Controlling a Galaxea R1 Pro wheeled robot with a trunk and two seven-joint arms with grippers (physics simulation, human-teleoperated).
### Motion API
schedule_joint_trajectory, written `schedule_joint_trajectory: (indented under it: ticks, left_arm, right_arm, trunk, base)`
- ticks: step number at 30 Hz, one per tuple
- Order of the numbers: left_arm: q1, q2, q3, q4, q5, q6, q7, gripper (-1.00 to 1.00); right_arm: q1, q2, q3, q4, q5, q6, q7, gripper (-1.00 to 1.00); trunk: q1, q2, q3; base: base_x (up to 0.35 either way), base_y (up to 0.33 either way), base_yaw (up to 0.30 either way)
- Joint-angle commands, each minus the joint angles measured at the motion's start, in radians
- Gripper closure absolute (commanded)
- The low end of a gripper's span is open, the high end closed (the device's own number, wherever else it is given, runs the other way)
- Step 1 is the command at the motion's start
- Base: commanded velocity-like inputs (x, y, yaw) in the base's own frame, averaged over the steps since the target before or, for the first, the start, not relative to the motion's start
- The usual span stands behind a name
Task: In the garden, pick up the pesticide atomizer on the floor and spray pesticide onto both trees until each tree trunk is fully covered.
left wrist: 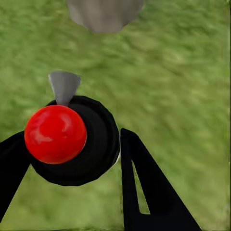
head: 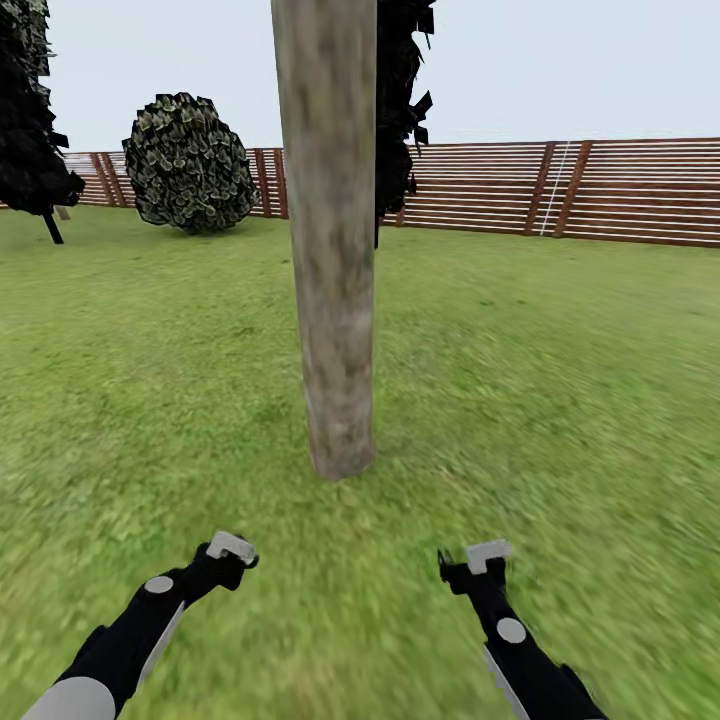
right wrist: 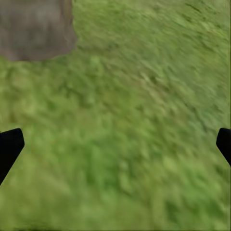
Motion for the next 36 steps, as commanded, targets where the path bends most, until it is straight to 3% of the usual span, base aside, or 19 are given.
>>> schedule_joint_trajectory:
  ticks: [1, 3, 5, 6, 7, 10, 14, 16, 17, 22, 26, 29, 33, 36]
  left_arm:
    - [0.000, 0.011, -0.003, 0.001, -0.019, 0.001, -0.048, 1.00]
    - [-0.004, 0.030, -0.006, 0.003, -0.053, 0.002, -0.147, 1.00]
    - [-0.007, 0.042, -0.007, 0.007, -0.080, 0.003, -0.229, 1.00]
    - [-0.010, 0.053, -0.008, 0.016, -0.113, 0.004, -0.309, 1.00]
    - [-0.011, 0.057, -0.007, 0.020, -0.125, 0.004, -0.333, 1.00]
    - [-0.013, 0.072, -0.007, 0.042, -0.205, 0.004, -0.444, 1.00]
    - [-0.017, 0.054, -0.007, 0.051, -0.375, 0.009, -0.578, 1.00]
    - [-0.025, 0.043, -0.007, 0.051, -0.406, 0.010, -0.621, 1.00]
    - [-0.030, 0.037, -0.008, 0.051, -0.443, 0.013, -0.646, 1.00]
    - [-0.031, 0.035, -0.008, 0.051, -0.475, 0.013, -0.651, 1.00]
    - [-0.031, 0.022, -0.009, 0.051, -0.504, 0.013, -0.656, 1.00]
    - [-0.036, 0.003, -0.010, 0.049, -0.550, 0.013, -0.678, 1.00]
    - [-0.044, -0.035, -0.008, 0.044, -0.618, 0.014, -0.698, 1.00]
    - [-0.045, -0.051, -0.008, 0.043, -0.633, 0.015, -0.700, 1.00]
  right_arm:
    - [-0.008, 0.000, 0.057, -0.001, 0.003, 0.000, 0.012, -1.00]
    - [-0.032, 0.001, 0.147, -0.002, 0.006, 0.003, 0.069, -1.00]
    - [-0.059, 0.001, 0.185, -0.001, 0.008, 0.010, 0.141, -1.00]
    - [-0.087, 0.001, 0.205, -0.001, 0.009, 0.028, 0.234, -1.00]
    - [-0.095, 0.001, 0.209, 0.000, 0.009, 0.037, 0.267, -1.00]
    - [-0.141, 0.001, 0.222, -0.001, 0.010, 0.102, 0.455, -1.00]
    - [-0.173, 0.004, 0.231, -0.009, 0.010, 0.140, 0.723, -1.00]
    - [-0.174, 0.005, 0.237, -0.018, 0.013, 0.143, 0.769, -1.00]
    - [-0.175, 0.005, 0.258, -0.025, 0.047, 0.144, 0.790, -1.00]
    - [-0.175, 0.006, 0.272, -0.038, 0.087, 0.144, 0.796, -1.00]
    - [-0.175, 0.007, 0.318, -0.042, 0.100, 0.145, 0.817, -1.00]
    - [-0.175, 0.009, 0.352, -0.045, 0.105, 0.145, 0.863, -1.00]
    - [-0.175, 0.011, 0.363, -0.046, 0.106, 0.145, 0.894, -1.00]
    - [-0.175, 0.012, 0.365, -0.046, 0.107, 0.145, 0.897, -1.00]
  trunk:
    - [0.000, 0.000, 0.000]
    - [0.000, 0.000, 0.000]
    - [0.000, 0.000, 0.000]
    - [0.000, 0.000, 0.000]
    - [0.000, 0.000, 0.000]
    - [0.000, 0.000, 0.000]
    - [0.000, 0.000, 0.000]
    - [0.000, 0.000, 0.000]
    - [0.000, 0.000, 0.000]
    - [0.000, 0.000, 0.000]
    - [0.000, 0.000, 0.000]
    - [0.000, 0.000, 0.000]
    - [0.000, 0.000, 0.000]
    - [0.000, 0.000, 0.000]
  base:
    - [0.000, 0.000, 0.000]
    - [0.000, 0.000, 0.000]
    - [0.000, 0.000, 0.000]
    - [0.000, 0.000, 0.000]
    - [0.000, 0.000, 0.000]
    - [0.000, 0.000, 0.000]
    - [0.000, 0.000, 0.000]
    - [0.000, 0.000, 0.000]
    - [0.000, 0.000, 0.000]
    - [0.000, 0.000, 0.000]
    - [0.000, 0.000, 0.000]
    - [0.000, 0.000, 0.000]
    - [0.000, 0.000, 0.000]
    - [0.000, 0.000, 0.000]
